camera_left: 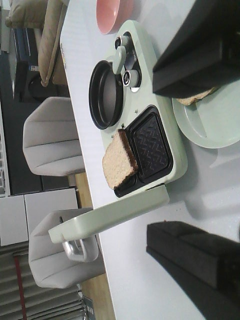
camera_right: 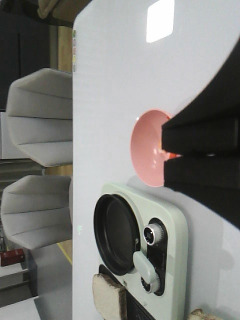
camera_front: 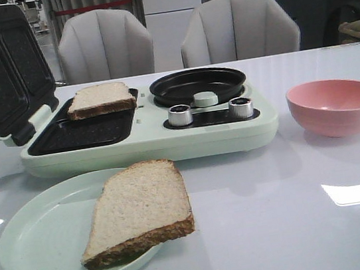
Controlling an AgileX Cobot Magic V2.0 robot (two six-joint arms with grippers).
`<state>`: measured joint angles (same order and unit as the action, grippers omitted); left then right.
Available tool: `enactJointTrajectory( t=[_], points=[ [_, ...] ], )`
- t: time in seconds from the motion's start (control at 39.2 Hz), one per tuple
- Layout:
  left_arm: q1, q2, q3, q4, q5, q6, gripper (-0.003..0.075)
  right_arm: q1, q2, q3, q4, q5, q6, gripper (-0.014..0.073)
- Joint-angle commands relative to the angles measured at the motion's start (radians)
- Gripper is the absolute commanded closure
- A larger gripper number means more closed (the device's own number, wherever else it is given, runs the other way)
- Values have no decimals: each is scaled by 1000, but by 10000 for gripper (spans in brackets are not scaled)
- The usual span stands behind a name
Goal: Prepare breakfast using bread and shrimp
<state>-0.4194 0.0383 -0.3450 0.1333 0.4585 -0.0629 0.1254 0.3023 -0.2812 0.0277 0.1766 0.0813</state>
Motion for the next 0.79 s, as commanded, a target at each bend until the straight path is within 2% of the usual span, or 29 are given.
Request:
enactJointTrajectory(
  t=[0.0,0.1,0.18,0.33,0.41,0.56,0.64,0.77],
  points=[
    [0,11,-27,-6,-84,-13,155,-3,26,-36,28,-68,-3,454],
    [0,11,-27,-6,-84,-13,155,-3,35,-36,28,-77,-3,442],
    [0,11,-27,-6,-84,-13,155,-3,37,-38,28,-75,-3,386],
    [0,11,-27,-6,-82,-13,155,-3,69,-61,28,-38,-3,119],
    [0,11,-27,-6,-82,-13,155,-3,105,-99,28,22,-3,57],
    [0,11,-27,-6,-82,-13,155,23,217,-199,40,132,-3,53],
    [0,11,-27,-6,-82,-13,155,58,294,-262,94,190,-3,56],
    [0,11,-27,-6,-82,-13,155,119,436,-326,161,226,-3,103]
  ],
)
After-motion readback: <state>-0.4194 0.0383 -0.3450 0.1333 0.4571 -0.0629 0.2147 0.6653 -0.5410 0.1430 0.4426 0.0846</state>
